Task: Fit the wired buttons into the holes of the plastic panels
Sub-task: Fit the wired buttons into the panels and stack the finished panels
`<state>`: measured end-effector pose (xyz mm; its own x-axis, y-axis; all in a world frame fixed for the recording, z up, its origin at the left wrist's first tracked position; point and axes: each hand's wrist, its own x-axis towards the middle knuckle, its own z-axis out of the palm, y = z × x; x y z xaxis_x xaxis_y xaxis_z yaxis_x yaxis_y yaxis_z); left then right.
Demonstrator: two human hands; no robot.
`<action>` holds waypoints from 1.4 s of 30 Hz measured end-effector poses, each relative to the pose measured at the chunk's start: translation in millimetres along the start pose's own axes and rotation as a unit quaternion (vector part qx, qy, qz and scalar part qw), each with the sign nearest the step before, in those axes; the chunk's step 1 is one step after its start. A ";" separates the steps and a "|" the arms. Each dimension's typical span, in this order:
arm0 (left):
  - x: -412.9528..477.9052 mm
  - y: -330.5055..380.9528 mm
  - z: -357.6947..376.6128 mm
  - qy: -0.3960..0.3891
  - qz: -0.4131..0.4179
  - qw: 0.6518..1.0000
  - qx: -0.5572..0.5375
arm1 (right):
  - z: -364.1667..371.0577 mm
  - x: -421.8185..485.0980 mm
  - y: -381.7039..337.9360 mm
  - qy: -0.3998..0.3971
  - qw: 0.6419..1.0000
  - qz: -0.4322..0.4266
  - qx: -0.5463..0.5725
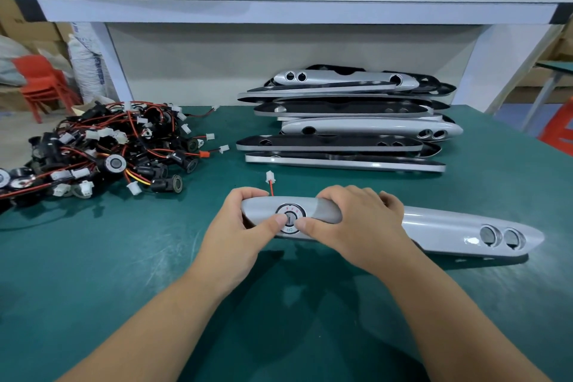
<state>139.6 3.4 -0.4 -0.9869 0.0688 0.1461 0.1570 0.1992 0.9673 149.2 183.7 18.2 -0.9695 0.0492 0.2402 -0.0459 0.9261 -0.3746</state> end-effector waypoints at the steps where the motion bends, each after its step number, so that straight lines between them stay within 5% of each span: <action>1: -0.4 0.0 0.0 -0.001 0.000 1.000 0.010 | 0.9 -0.1 -0.6 -0.001 1.000 0.002 0.000; 38: 5.6 -15.6 1.9 -0.010 -0.010 0.997 0.079 | 16.5 -15.6 14.4 0.040 0.991 -0.089 -0.087; 42: 7.5 -17.6 -6.3 -0.020 -0.033 0.998 0.058 | -0.9 -16.5 53.9 -0.010 0.994 -0.022 -0.107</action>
<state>129.2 -5.7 -15.0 -0.9933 0.0910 0.0718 0.0972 0.3164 0.9436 163.0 233.1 -5.2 -0.9725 0.0017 0.2327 -0.0377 0.9856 -0.1646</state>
